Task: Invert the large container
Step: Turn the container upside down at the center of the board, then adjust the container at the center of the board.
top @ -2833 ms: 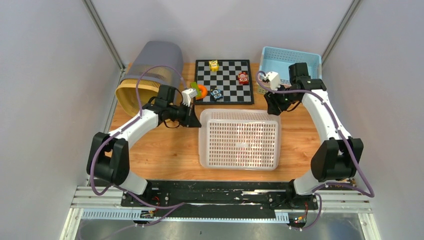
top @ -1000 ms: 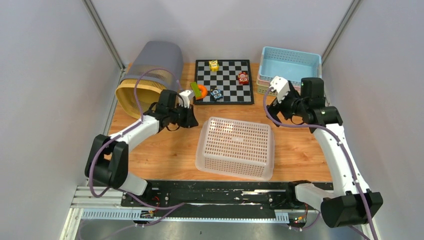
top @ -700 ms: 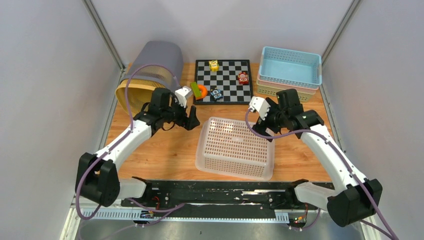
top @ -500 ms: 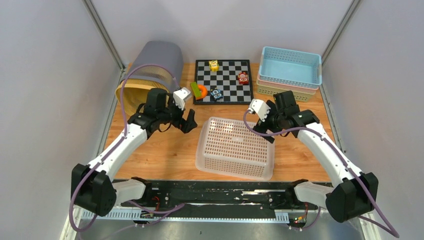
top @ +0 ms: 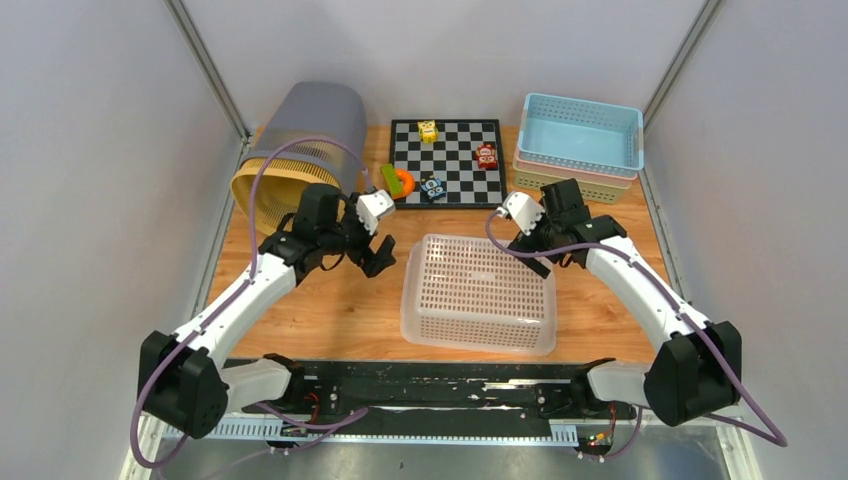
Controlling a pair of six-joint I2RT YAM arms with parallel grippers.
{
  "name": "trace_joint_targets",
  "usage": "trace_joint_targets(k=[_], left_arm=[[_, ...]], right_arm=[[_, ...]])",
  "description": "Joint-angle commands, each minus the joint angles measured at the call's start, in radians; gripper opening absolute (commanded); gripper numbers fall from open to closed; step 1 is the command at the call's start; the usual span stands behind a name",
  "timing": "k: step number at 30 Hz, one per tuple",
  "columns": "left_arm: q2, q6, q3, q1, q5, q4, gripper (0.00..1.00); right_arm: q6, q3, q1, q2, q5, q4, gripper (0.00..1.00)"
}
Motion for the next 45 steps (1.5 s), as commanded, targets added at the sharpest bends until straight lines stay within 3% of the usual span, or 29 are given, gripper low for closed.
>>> trace_joint_targets(k=[1,9,14,18,22,26,30,34,45], left_arm=[[0.057,0.077,-0.008,-0.048,0.007,0.057,1.0],[0.191,0.108,0.048,-0.159,0.029,0.149,1.0],[0.314,-0.018,0.229,-0.164,-0.013,0.187,1.0],[0.411,-0.169,0.372,-0.164,-0.068,0.22,1.0],[0.51,-0.275,0.485,-0.164,-0.14,0.222,1.0],[0.617,-0.313,0.578,-0.164,-0.261,0.188,1.0],[0.707,-0.334,0.633,-0.164,-0.321,0.169,1.0],[0.751,-0.33,0.657,-0.182,-0.344,0.153,1.0],[0.771,-0.186,0.613,-0.244,-0.374,0.075,1.0]], right_arm=[[-0.015,-0.038,-0.057,0.009,0.163,-0.015,1.0],[-0.073,-0.036,-0.16,-0.008,0.196,0.016,1.0],[-0.084,-0.018,-0.176,-0.078,0.218,0.02,1.0],[-0.145,0.023,-0.175,-0.208,0.033,-0.131,1.0],[-0.328,-0.002,-0.174,-0.354,-0.21,-0.324,1.0],[-0.557,-0.07,-0.171,-0.481,-0.347,-0.531,1.0],[-0.627,-0.1,-0.165,-0.524,-0.437,-0.63,1.0],[-0.627,-0.155,-0.152,-0.537,-0.441,-0.602,1.0],[-0.506,-0.341,-0.099,-0.578,-0.173,-0.309,1.0]])
